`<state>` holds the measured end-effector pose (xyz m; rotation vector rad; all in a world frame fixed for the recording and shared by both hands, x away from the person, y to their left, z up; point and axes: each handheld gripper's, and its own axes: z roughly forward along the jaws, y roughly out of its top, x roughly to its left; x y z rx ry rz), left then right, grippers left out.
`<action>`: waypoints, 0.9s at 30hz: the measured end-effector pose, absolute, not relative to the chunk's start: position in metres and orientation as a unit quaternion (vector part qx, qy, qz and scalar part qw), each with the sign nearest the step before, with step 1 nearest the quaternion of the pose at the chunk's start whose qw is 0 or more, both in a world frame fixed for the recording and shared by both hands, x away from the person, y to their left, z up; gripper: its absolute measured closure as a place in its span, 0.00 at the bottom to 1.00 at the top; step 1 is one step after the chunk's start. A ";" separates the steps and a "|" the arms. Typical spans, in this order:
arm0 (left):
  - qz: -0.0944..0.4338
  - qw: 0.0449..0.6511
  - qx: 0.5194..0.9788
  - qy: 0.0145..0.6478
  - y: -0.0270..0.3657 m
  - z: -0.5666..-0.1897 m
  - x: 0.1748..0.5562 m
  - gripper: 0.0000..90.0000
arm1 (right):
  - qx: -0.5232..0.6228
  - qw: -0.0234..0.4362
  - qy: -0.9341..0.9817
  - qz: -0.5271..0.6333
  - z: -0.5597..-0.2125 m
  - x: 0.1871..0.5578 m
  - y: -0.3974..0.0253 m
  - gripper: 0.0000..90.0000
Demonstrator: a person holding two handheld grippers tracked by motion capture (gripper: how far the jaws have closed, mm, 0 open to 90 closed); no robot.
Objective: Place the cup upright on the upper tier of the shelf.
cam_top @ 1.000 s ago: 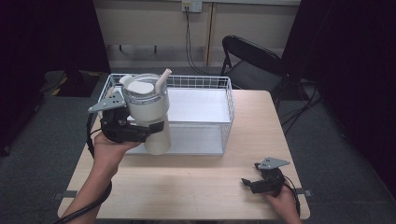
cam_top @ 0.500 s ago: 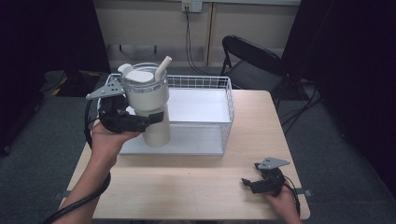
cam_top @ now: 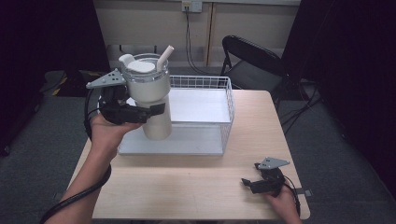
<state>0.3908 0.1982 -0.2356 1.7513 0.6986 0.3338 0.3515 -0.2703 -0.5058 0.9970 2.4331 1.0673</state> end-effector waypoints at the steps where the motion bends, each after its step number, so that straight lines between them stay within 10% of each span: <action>1: 0.142 0.575 0.748 0.300 0.198 -0.235 0.392 0.11 | 0.347 0.151 0.848 0.372 -0.506 0.352 -0.270 0.15; 27: 0.176 0.566 0.741 0.315 0.195 -0.216 0.415 0.11 | 0.348 0.151 0.848 0.372 -0.506 0.351 -0.270 0.15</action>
